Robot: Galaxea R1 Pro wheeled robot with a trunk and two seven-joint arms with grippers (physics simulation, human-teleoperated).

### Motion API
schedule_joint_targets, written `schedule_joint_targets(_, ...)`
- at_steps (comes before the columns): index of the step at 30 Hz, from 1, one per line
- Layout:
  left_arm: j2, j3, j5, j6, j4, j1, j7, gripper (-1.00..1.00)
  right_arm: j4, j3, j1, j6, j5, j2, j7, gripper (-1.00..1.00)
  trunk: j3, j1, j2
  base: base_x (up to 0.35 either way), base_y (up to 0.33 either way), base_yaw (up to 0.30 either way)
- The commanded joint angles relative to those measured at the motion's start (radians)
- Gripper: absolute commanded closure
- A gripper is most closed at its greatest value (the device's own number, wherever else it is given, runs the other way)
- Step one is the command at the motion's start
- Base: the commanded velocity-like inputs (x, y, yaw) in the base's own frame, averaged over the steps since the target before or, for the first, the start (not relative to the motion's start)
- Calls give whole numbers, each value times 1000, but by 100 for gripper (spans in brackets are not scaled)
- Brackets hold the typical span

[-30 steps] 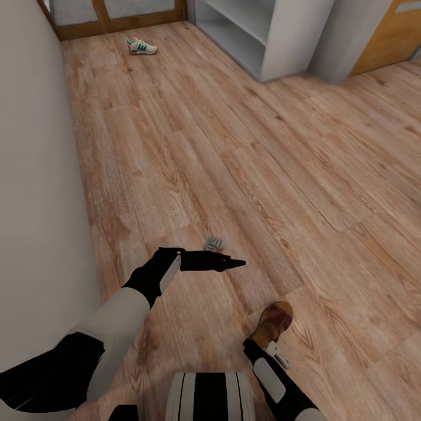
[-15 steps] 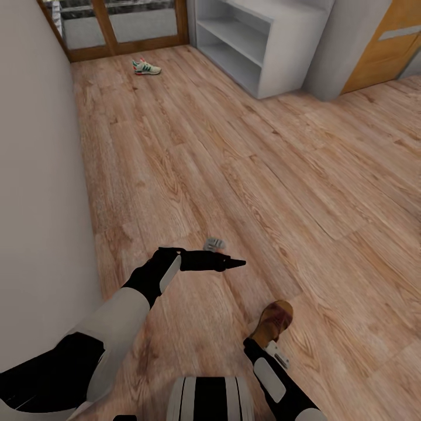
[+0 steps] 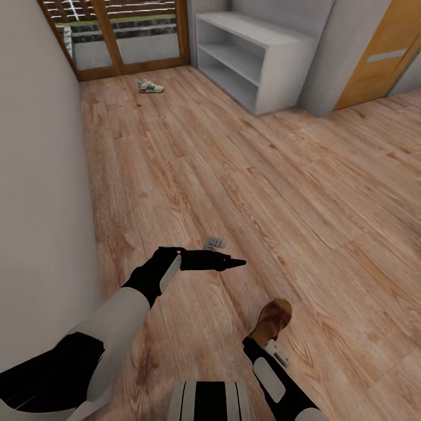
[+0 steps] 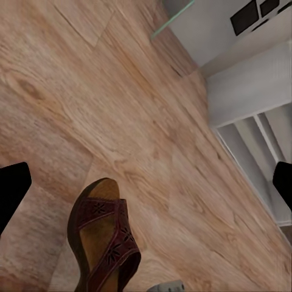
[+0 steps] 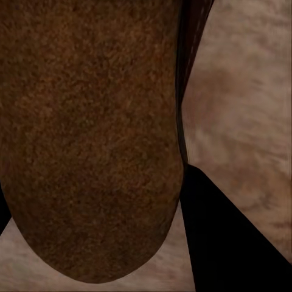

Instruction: Pick up the two gym shoes and the two sandals from the corridor floor and place them onto the hallstand (shoe rack) in the corridor, making sure they are on the rack and not on the floor. Arrange them so the two gym shoes are next to each other and the two sandals are next to each other.

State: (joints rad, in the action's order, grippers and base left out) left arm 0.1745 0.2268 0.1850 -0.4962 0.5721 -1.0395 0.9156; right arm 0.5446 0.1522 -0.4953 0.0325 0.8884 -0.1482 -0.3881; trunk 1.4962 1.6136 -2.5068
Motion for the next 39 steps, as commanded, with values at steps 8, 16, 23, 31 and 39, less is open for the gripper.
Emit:
schedule_joint_targets(8,-14,-11,5,-8,0,-1,0,-100,14,9,0,6,10,0,-5,100,-30,-4,2,0,0,0)
schedule_joint_targets(16,-58,-54,5,-8,0,-2,3,-100,90,26,0,5,9,-1,-5,100,-61,-7,4,0,0,0)
schedule_joint_targets(23,-158,-59,-7,0,-3,2,-4,-100,102,28,0,33,-93,19,-5,100,-89,-10,5,0,0,-3)
schedule_joint_targets(31,-162,-57,-8,3,-3,37,-91,-100,100,26,0,35,-237,21,-6,100,-125,-17,14,0,0,-139)
schedule_joint_targets(39,-154,-48,-22,99,-16,90,-275,-100,92,27,0,35,-383,60,-5,100,-158,-48,70,0,0,-205)
